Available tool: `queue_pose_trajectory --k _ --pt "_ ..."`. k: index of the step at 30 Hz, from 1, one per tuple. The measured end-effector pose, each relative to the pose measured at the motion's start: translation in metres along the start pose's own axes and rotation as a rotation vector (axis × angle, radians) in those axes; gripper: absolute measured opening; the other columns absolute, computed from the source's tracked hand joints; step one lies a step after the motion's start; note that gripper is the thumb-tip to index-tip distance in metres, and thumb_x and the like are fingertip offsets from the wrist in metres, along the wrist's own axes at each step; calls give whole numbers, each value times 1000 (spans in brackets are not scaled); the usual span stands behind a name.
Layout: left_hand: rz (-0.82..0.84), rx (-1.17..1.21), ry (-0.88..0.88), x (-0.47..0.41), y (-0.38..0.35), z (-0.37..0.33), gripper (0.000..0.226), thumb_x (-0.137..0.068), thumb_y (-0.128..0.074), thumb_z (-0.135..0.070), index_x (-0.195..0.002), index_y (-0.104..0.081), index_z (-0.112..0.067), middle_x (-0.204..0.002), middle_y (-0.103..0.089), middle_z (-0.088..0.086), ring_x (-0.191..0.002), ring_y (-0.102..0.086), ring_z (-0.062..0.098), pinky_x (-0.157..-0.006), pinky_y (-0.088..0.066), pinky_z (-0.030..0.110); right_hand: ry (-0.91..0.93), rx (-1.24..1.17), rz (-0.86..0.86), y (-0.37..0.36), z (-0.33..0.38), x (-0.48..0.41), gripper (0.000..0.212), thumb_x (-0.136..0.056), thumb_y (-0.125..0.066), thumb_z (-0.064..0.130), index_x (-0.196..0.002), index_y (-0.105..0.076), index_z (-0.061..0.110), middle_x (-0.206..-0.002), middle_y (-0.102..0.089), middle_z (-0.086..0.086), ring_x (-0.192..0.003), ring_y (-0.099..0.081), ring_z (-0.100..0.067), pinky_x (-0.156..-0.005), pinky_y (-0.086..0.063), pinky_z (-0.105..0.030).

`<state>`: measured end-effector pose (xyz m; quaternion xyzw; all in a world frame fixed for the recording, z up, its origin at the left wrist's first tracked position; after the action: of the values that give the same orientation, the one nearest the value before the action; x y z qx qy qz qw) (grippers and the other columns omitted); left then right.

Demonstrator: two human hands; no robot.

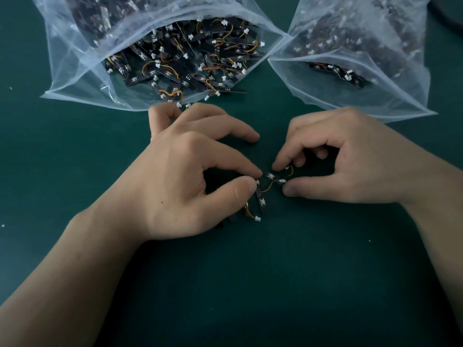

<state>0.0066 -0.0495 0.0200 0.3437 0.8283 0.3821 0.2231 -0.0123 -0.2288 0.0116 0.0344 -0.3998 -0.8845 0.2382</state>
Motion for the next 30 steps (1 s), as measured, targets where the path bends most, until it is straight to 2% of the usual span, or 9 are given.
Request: queue_pose_trajectory --k 4,7,11,14,18,21,24,27,30 --pt "1 1 0 0 1 0 35 -90 -51 -55 -99 -83 -42 -133 -65 -17 -134 -50 12 -107 -21 53 -7 0 -5 -1 1 0 28 -71 -84 58 -94 -77 43 -87 -63 13 -81 -60 -17 -65 -43 -24" --pt "2 2 2 0 0 0 35 -90 -51 -55 -99 -83 -42 -133 -65 -17 -134 -49 12 -107 -21 52 -21 -6 14 1 1 2 32 -72 -82 57 -101 -75 45 -90 -64 12 -80 -57 -21 -67 -46 -28" --pt "6 0 6 0 0 0 35 -90 -52 -55 -99 -83 -43 -134 -65 -17 -134 -49 12 -106 -19 47 -26 -21 55 1 1 3 35 -74 -83 43 -108 -75 48 -92 -64 12 -81 -55 -21 -69 -46 -30" --pt "3 -5 3 0 0 0 34 -90 -52 -55 -99 -83 -43 -133 -65 -18 -134 -49 11 -105 -19 46 -33 -26 67 -1 1 2 37 -73 -84 47 -109 -76 50 -92 -63 11 -82 -56 -21 -69 -45 -27" --pt "4 -1 5 0 0 0 35 -90 -52 -55 -99 -83 -42 -133 -65 -17 -134 -49 11 -105 -19 47 -33 -23 64 -2 1 3 35 -73 -84 51 -107 -77 51 -92 -63 11 -83 -59 -20 -69 -47 -34" --pt "4 1 3 0 0 0 34 -90 -52 -55 -99 -83 -43 -133 -65 -18 -134 -49 11 -106 -20 48 -33 -10 57 -2 1 2 36 -73 -82 55 -108 -75 51 -92 -62 13 -82 -58 -19 -68 -46 -33" --pt "3 17 3 0 1 1 33 -90 -52 -54 -96 -82 -43 -133 -65 -18 -135 -49 12 -107 -21 51 -32 7 42 -1 0 3 43 -71 -80 59 -112 -71 49 -91 -62 13 -78 -55 -20 -67 -46 -32" --pt "-19 51 -10 0 4 1 32 -91 -53 -52 -98 -82 -40 -131 -67 -16 -133 -51 14 -109 -23 59 -35 2 16 1 -1 3 50 -68 -80 61 -114 -66 48 -92 -63 13 -75 -54 -21 -63 -44 -25" --pt "-141 134 -25 1 14 4 32 -95 -54 -44 -105 -81 -30 -128 -70 -7 -126 -60 20 -106 -34 67 -25 -3 -1 2 -2 3 48 -68 -82 58 -112 -66 47 -90 -64 13 -73 -54 -20 -61 -42 -20"
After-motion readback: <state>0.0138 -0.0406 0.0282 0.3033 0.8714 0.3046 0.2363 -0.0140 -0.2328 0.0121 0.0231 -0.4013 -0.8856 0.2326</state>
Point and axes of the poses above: each hand's wrist, its own x-axis away from the middle knuckle, its own y-axis out of the back of the hand, z = x × y, the point moved 7 cm from there along -x, towards the middle knuckle
